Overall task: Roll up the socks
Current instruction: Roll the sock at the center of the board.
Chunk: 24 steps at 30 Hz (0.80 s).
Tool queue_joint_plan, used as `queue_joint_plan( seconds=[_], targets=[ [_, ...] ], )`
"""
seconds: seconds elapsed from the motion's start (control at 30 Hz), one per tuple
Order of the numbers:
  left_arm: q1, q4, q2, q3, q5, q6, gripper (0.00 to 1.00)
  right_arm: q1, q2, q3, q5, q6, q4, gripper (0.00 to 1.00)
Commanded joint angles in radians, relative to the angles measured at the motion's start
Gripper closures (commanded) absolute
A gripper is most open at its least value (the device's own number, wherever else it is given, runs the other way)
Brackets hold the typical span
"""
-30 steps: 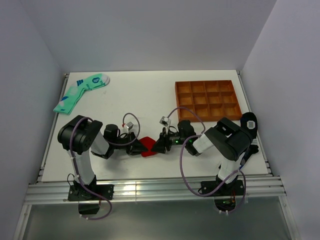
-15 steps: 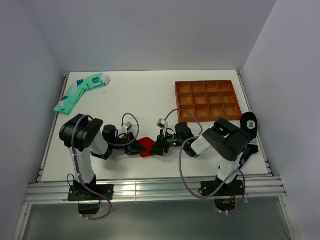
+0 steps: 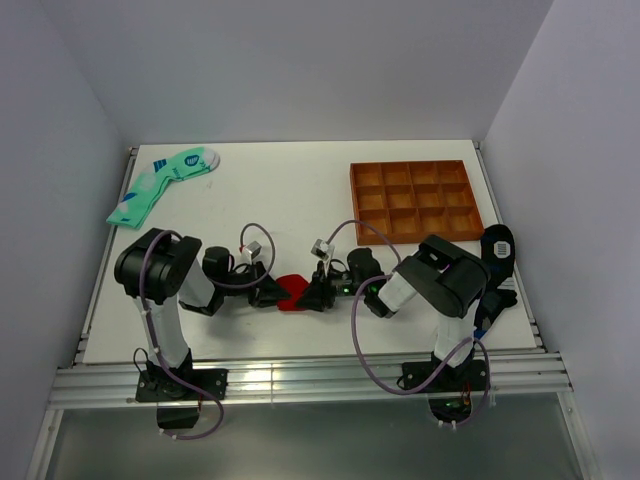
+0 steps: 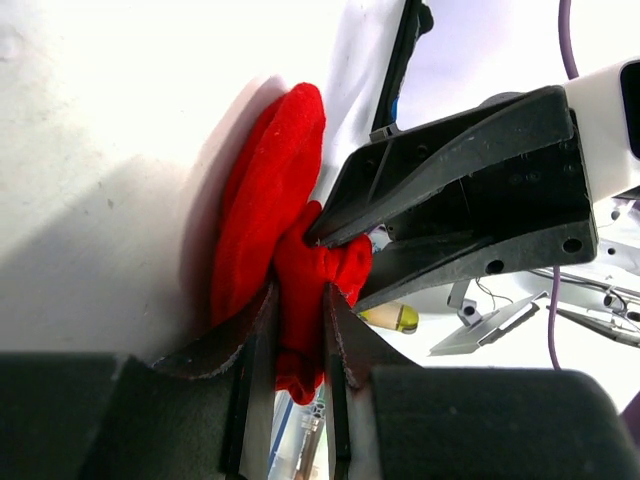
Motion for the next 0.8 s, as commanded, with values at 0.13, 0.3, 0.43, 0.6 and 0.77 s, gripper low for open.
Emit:
queue_joint_plan(
  seconds=[0.13, 0.3, 0.43, 0.6, 0.77],
  targets=[
    [0.03, -0.187, 0.058, -0.021, -0.209, -0.013, 1.0, 0.039, 0.073, 0.036, -0.024, 0.043, -0.136, 0.82],
    [0.025, -0.191, 0.038, -0.032, -0.233, 0.015, 0.96, 0.025, 0.094, 0.045, -0.033, 0.092, -0.156, 0.92],
    [0.024, -0.26, -0.028, -0.035, -0.295, 0.061, 0.9, -0.012, 0.13, 0.062, -0.021, 0.155, -0.193, 0.95],
    [0.007, -0.291, -0.129, -0.049, -0.381, 0.083, 0.81, -0.059, 0.131, 0.087, 0.007, 0.184, -0.329, 0.96],
    [-0.045, -0.297, -0.196, -0.043, -0.454, 0.109, 0.75, -0.121, 0.134, 0.111, 0.002, 0.214, -0.456, 0.97]
  ],
)
